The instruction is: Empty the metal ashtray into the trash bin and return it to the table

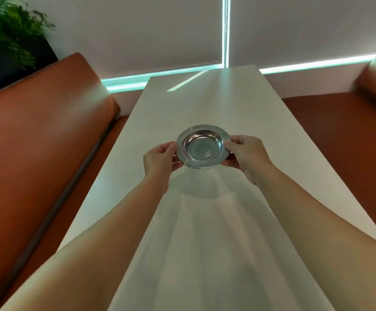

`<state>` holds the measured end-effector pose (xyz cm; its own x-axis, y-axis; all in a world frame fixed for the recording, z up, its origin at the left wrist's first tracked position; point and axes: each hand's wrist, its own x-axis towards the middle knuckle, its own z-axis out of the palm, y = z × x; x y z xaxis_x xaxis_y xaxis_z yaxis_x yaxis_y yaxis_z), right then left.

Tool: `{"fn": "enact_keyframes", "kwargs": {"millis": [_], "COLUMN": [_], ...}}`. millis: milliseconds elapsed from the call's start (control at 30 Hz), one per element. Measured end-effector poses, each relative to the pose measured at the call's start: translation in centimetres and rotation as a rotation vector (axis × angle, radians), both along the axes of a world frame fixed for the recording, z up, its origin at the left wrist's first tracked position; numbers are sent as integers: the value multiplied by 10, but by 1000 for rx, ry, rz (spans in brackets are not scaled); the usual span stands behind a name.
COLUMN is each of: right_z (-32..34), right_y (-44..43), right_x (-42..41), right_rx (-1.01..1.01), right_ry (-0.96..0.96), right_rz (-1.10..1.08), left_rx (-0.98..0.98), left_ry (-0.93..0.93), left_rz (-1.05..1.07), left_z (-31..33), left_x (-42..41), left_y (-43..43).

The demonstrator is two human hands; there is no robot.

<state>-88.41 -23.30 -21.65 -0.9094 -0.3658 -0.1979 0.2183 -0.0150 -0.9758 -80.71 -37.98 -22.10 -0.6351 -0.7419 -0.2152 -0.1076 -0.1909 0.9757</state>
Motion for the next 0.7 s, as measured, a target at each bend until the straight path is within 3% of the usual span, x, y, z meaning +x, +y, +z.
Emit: {"fn": "enact_keyframes", "kwargs": {"millis": [267,700], "right_z": [-55,-76], "right_y": [-31,-43], "right_x": [-68,-88], "right_rx": [246,340], "right_ry": [-27,42], "right_rz": [-2,-43], "left_rx": [-72,-144], "left_ry": [-135,-179], "left_rz": [-46,-25], "left_z": [-54,-76], "left_x": [-63,-87], "left_y": [-36,-48]}}
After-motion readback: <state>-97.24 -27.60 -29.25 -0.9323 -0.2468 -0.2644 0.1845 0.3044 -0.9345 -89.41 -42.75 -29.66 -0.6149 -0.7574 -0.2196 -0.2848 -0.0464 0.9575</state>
